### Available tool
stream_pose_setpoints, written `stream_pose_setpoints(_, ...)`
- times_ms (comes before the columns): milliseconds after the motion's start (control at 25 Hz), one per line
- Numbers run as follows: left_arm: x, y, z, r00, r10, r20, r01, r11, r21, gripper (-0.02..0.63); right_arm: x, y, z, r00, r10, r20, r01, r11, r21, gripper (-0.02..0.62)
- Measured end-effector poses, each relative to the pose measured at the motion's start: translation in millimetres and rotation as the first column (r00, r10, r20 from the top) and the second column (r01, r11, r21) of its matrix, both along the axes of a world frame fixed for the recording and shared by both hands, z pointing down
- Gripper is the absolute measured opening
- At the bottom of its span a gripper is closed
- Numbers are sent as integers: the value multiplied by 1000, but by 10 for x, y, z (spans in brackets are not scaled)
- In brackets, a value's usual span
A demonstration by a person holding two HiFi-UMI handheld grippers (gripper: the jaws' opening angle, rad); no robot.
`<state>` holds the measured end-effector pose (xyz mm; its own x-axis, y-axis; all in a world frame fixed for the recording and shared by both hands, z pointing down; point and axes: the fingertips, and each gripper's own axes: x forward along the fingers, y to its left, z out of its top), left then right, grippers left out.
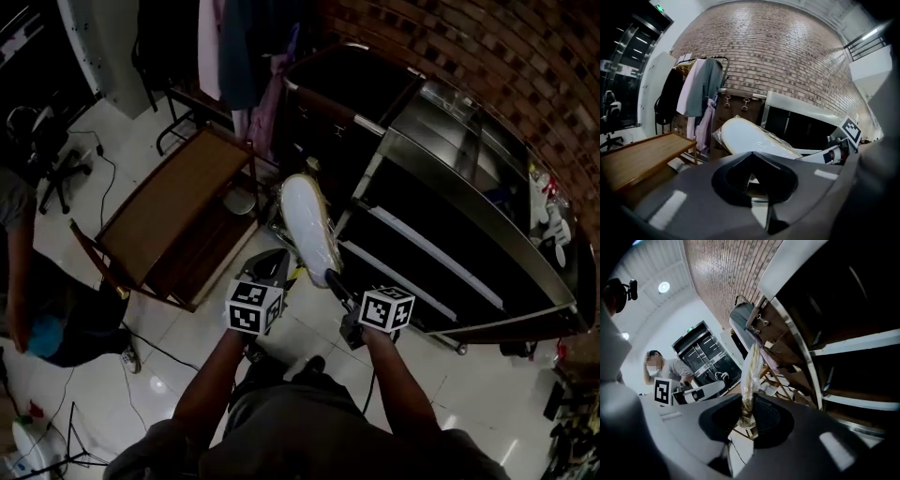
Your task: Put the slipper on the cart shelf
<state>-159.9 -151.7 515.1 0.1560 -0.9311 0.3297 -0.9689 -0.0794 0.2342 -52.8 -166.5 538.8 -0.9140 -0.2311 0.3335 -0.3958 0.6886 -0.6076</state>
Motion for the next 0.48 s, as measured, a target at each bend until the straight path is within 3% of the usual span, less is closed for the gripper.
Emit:
stream_pose_setpoints(240,1018,-370,-35,989,148,7,-148,989,16,7,1113,-152,-31,988,152,-3,-152,988,20,60)
stream_pose_setpoints(480,1866,-704,-52,958,285,21,-286,958,21,8,1988,-365,-25,946,323,10,-323,946,19,61)
